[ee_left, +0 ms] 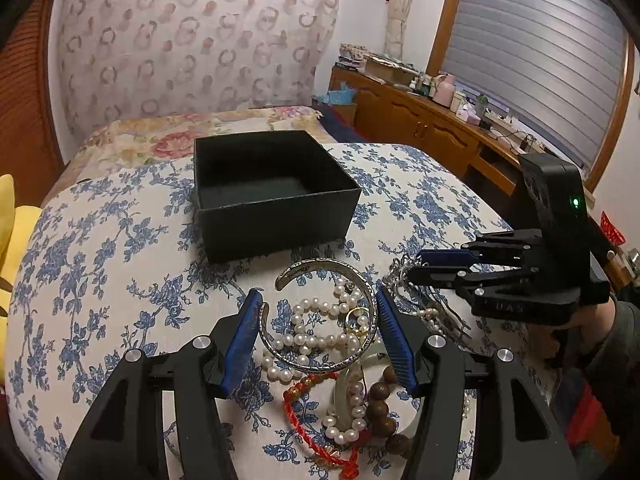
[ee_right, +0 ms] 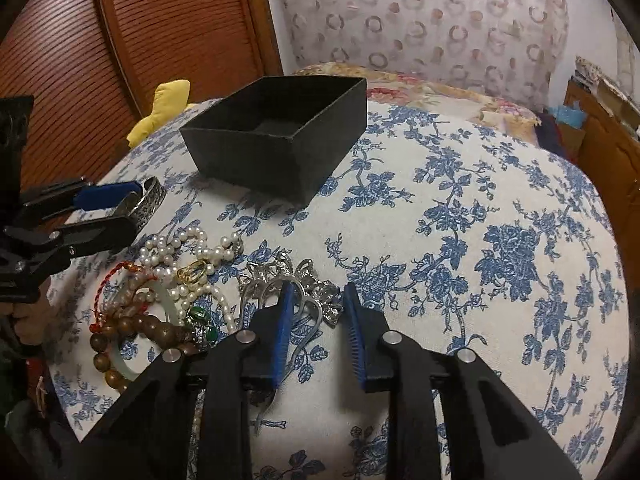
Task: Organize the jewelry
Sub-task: 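Carry the silver bangle into the black box with the left gripper while the right grasps the silver tiara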
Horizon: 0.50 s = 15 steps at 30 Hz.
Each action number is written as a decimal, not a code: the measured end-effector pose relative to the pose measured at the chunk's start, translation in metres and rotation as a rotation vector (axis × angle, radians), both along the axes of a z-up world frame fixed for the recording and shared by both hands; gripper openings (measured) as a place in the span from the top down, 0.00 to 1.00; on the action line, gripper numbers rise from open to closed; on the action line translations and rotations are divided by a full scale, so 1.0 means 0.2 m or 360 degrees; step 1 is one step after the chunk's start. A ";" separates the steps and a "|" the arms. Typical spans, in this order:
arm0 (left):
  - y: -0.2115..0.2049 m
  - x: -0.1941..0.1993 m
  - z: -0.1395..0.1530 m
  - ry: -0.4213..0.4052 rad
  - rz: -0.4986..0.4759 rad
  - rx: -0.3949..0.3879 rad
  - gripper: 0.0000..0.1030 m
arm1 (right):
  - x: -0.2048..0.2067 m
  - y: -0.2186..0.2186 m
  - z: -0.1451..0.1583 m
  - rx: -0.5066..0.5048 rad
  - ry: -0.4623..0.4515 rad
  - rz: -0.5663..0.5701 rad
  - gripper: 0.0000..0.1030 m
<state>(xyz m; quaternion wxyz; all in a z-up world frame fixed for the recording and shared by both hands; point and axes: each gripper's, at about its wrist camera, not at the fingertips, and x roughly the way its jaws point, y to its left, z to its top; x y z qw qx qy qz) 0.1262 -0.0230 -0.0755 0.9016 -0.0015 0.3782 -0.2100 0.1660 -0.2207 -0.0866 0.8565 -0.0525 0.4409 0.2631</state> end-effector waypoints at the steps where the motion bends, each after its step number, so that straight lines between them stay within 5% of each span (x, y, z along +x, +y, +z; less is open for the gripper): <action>1: 0.00 0.00 0.00 -0.0001 -0.0001 0.0000 0.46 | 0.00 -0.01 0.00 0.0001 -0.0005 -0.0014 0.75; 15: 0.00 -0.01 0.01 -0.0016 -0.0002 0.0003 0.46 | 0.01 -0.10 0.12 -0.0110 -0.0374 -0.0224 0.77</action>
